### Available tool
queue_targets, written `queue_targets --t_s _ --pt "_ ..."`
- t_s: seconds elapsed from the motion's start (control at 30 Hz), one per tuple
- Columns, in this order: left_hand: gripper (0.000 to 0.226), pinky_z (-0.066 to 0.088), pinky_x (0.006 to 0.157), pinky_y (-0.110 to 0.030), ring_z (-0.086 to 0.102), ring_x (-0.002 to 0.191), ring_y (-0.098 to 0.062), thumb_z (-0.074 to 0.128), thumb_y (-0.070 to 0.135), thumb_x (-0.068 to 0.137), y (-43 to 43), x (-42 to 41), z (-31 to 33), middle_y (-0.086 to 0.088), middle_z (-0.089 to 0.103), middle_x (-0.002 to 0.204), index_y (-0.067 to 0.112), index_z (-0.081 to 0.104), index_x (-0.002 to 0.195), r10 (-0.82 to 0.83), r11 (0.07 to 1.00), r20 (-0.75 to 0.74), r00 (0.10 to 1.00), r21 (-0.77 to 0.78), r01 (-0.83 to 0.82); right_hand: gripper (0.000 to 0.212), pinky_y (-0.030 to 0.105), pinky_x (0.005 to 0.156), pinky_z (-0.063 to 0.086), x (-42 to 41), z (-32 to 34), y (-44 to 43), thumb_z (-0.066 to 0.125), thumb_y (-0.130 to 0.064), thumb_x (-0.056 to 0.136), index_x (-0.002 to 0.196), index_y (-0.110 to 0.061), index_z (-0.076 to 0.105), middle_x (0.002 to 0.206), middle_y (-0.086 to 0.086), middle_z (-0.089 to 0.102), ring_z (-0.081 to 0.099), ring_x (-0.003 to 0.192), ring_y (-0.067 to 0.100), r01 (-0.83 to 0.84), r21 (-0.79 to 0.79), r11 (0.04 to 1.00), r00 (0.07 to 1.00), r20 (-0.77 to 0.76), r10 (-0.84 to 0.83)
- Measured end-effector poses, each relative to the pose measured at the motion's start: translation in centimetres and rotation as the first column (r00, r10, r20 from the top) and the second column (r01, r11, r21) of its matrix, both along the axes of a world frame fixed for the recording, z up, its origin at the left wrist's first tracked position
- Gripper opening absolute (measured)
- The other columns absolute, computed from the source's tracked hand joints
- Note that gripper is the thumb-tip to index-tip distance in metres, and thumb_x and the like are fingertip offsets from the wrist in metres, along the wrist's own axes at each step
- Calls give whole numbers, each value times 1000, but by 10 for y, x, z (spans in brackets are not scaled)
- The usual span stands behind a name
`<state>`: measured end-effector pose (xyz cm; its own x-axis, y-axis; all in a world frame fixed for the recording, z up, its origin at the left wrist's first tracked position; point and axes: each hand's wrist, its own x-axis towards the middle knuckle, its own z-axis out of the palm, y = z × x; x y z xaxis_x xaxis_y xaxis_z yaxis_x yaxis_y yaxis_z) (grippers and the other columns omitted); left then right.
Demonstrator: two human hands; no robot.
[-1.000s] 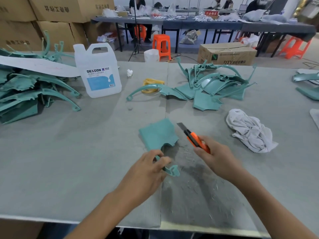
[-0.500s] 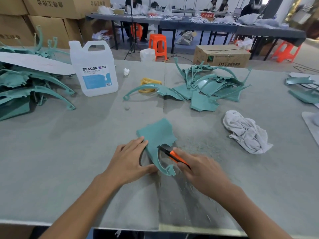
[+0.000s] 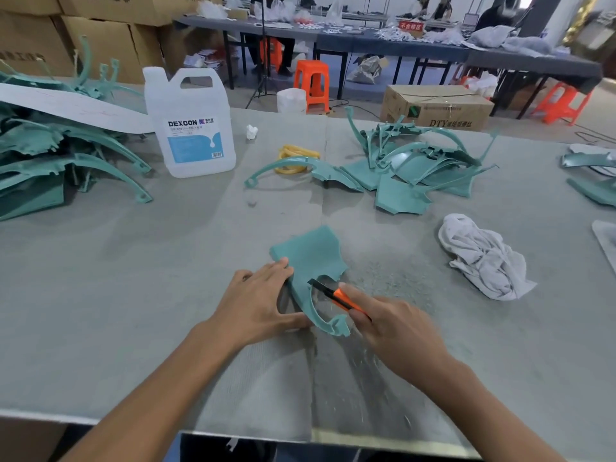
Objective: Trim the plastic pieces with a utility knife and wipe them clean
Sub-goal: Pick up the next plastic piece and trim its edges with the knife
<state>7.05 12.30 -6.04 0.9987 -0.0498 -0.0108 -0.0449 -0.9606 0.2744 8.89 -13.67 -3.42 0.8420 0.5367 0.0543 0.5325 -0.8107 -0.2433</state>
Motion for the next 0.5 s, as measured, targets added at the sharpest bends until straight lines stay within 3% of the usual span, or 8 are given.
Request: queue_targets --t_s 0.07,0.23,0.4,0.5 --pt "120 18 115 -33 16 151 -3 25 103 59 -2 0 2 13 15 166 31 26 155 4 1000 -5 1000 9 -4 51 39 63 48 4 1 -1 17 -61 97 147 -51 21 93 -6 62 61 76 24 26 -9 1000 1000 18 -26" --pt "118 22 115 -35 18 150 -4 20 103 61 -4 0 4 12 17 166 31 29 154 10 998 8 1000 67 -11 49 35 56 33 -5 -4 10 25 -41 101 148 -51 14 88 -6 48 52 68 23 96 -33 995 994 63 -94" --pt "119 26 111 -36 27 146 -7 5 106 59 -6 3 6 10 30 161 33 41 146 8 992 59 998 126 -16 55 38 63 42 4 -2 5 38 -31 103 146 -52 12 97 -4 57 62 80 25 123 -20 992 992 6 -123" --pt "113 27 111 -39 22 148 -11 7 106 57 -7 11 5 6 31 160 31 49 130 23 999 41 999 49 -25 57 41 70 51 8 3 2 41 -30 102 148 -52 17 96 -5 57 60 81 24 51 -37 998 998 -38 -53"
